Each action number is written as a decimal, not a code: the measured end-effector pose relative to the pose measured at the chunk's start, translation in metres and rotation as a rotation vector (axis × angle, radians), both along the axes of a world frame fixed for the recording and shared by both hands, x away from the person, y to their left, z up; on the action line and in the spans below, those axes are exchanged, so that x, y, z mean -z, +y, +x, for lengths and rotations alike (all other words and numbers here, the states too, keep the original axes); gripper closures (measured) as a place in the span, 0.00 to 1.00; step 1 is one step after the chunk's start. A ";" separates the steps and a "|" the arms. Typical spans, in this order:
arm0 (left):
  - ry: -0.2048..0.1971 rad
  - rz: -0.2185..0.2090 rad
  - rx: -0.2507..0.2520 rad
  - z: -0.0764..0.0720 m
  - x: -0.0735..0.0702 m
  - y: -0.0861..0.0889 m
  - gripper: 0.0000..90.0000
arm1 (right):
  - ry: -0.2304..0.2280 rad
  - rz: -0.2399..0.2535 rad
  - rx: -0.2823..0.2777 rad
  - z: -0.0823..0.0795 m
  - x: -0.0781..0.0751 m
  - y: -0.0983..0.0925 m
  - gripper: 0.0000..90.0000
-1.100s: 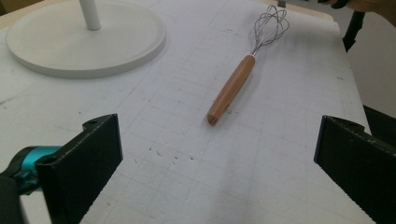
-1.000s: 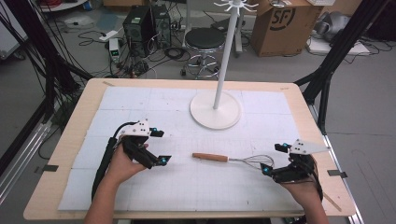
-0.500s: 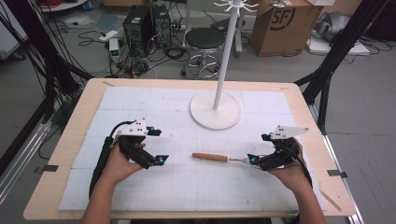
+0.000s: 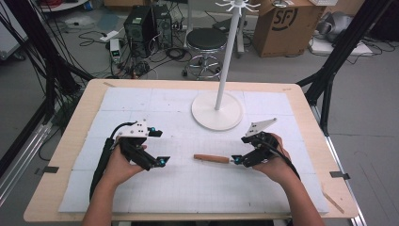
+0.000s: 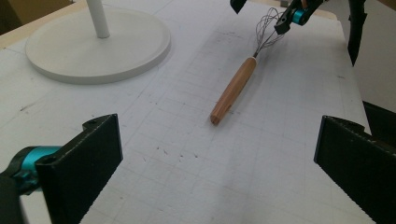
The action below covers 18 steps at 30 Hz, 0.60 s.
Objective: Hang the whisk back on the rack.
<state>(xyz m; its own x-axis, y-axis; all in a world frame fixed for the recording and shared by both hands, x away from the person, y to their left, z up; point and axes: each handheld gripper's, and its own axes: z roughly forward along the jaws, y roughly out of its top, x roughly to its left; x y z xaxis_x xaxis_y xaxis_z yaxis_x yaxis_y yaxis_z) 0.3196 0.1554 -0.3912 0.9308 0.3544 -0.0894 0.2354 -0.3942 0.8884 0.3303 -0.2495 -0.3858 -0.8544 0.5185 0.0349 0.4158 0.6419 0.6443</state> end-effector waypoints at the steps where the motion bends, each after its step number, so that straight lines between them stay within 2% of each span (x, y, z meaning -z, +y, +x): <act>1: 0.001 -0.001 0.000 0.000 0.000 0.000 0.02 | 0.005 -0.038 -0.012 0.001 0.002 0.008 0.19; 3: 0.000 0.000 0.000 0.000 0.000 0.000 0.02 | 0.012 -0.046 -0.019 0.002 0.003 0.011 0.21; 5: -0.001 -0.003 -0.001 0.000 0.000 0.000 0.02 | 0.034 -0.059 -0.045 0.004 0.005 0.017 0.28; 11: 0.001 0.010 -0.005 0.001 0.001 0.000 0.02 | 0.074 -0.136 -0.082 0.008 0.018 0.031 0.38; 18: 0.005 0.016 -0.006 0.001 0.002 -0.001 0.02 | 0.098 -0.165 -0.124 0.009 0.025 0.044 0.46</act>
